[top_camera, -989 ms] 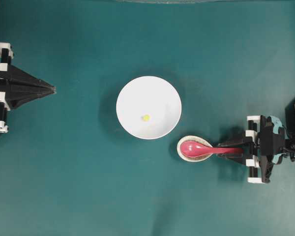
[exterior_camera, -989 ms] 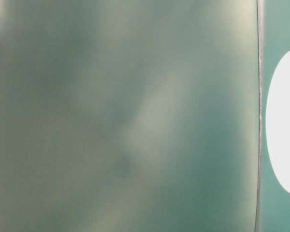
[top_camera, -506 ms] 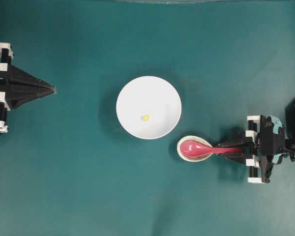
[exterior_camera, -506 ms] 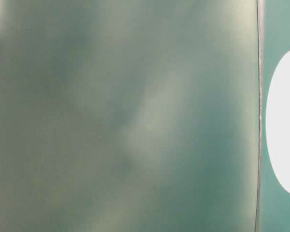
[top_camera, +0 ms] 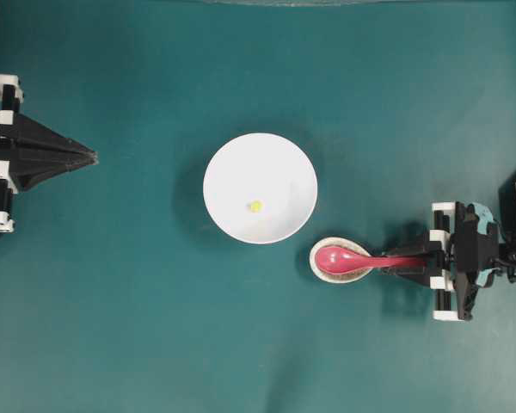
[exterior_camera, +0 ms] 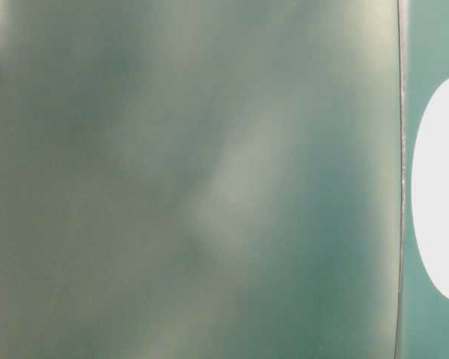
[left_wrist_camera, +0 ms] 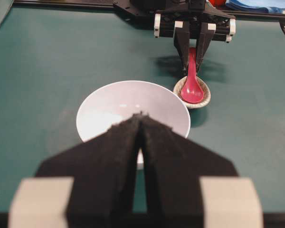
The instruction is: Scoop the yellow hexagonal prism block from the bowl with a spoon using the right arm.
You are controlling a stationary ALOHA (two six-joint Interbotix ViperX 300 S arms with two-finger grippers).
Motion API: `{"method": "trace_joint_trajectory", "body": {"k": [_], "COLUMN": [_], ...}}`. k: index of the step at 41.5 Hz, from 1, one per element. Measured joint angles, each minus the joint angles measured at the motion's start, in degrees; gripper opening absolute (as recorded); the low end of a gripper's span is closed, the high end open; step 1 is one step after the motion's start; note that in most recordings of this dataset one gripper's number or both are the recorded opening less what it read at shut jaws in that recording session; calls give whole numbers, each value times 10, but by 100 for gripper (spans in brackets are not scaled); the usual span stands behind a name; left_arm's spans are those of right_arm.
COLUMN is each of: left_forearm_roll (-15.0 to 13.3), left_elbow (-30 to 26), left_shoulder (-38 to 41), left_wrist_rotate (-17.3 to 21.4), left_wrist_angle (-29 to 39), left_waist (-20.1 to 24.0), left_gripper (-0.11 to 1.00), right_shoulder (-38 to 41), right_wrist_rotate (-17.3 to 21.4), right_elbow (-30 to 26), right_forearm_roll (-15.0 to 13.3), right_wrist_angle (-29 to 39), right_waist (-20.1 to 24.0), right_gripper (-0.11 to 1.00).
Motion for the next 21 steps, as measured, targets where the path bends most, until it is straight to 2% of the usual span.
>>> {"method": "trace_joint_trajectory", "body": {"k": [9,21], "left_forearm_roll": [0,0], "left_elbow": [0,0], "left_shoulder": [0,0], "left_wrist_rotate": [0,0], "left_wrist_angle": [-1,-1], "left_waist": [0,0], "left_gripper": [1,1], "right_shoulder": [-5,-64], "right_wrist_rotate": [0,-5], "right_elbow": [-2,10], "right_forearm_roll": [0,0], "right_wrist_angle": [10,13], "right_waist": [0,0], "right_gripper": [22,22]}}
